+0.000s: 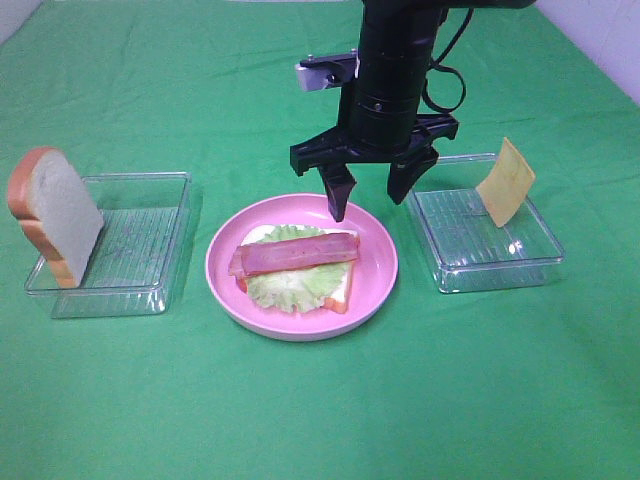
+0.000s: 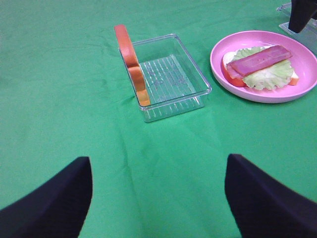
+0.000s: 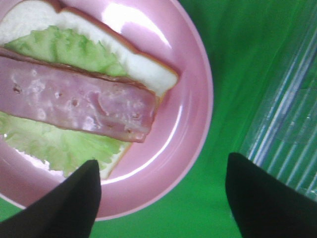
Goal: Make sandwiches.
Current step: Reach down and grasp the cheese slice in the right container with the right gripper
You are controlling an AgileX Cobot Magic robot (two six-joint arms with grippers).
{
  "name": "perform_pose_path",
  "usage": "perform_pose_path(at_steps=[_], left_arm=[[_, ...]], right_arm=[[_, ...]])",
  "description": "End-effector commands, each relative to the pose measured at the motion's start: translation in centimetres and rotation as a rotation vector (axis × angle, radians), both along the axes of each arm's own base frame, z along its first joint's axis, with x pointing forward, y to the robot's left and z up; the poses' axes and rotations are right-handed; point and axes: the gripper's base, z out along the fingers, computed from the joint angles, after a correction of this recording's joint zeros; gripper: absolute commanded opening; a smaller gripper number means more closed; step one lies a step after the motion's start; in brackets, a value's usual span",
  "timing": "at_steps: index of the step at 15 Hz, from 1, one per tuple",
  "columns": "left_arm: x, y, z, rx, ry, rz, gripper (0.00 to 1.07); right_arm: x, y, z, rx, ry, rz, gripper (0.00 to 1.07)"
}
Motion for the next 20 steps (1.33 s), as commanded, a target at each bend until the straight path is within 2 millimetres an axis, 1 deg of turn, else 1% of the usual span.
perform_pose_path(at_steps=[1, 2, 4, 5, 6, 7, 8, 10, 12, 14, 15, 17, 20], left_arm=[[-0.2, 0.1, 0.1, -0.009, -0.028, -0.005, 0.71], [-0.2, 0.1, 0.1, -0.009, -0.028, -0.005, 0.71], [-0.2, 0.1, 0.1, -0.009, -0.028, -0.005, 0.71], [-0.2, 0.1, 0.1, -0.009, -0.028, -0.005, 0.71], [-0.2, 0.1, 0.1, -0.009, -0.028, -0.005, 0.71], [-0.2, 0.1, 0.1, -0.009, -0.028, -0.005, 0.71], [-0.2, 0.1, 0.1, -0.009, -0.028, -0.005, 0.71], [-0.2, 0.1, 0.1, -0.009, -0.028, -0.005, 0.71], [-0.2, 0.1, 0.1, -0.009, -0.028, -0.005, 0.71], [-0.2, 0.1, 0.1, -0.009, -0.028, -0.005, 0.71], [-0.2, 0.1, 0.1, -0.009, -0.028, -0.005, 0.71], [-0.2, 0.1, 0.1, -0.009, -0.028, -0.005, 0.71], [-0.2, 0.1, 0.1, -0.009, -0.028, -0.005, 0.71]], right_arm=[[0.5, -1.5, 1.2, -0.037, -0.021, -0.021, 0.68], [0.9, -2.4, 1.5, -0.032, -0.023, -0.045, 0.68], [2.1, -5.5, 2.7, -0.015, -0.037, -0.122, 0.68], [2.6, -7.2, 3.6, -0.008, -0.053, -0.156, 0.68], [3.1, -10.4, 5.2, -0.003, -0.081, -0.203, 0.68], [3.4, -12.1, 5.8, -0.001, -0.094, -0.229, 0.68], [3.6, -12.8, 5.9, -0.001, -0.095, -0.244, 0.68], [4.2, -16.0, 5.9, -0.003, -0.094, -0.307, 0.68], [4.7, -18.3, 5.6, 0.017, -0.089, -0.348, 0.68], [5.2, -19.6, 5.3, 0.083, -0.088, -0.354, 0.68], [5.4, -19.8, 5.1, 0.114, -0.091, -0.347, 0.68], [5.8, -19.7, 4.5, 0.114, -0.099, -0.335, 0.67], [6.9, -19.7, 1.9, 0.108, -0.084, -0.339, 0.66]])
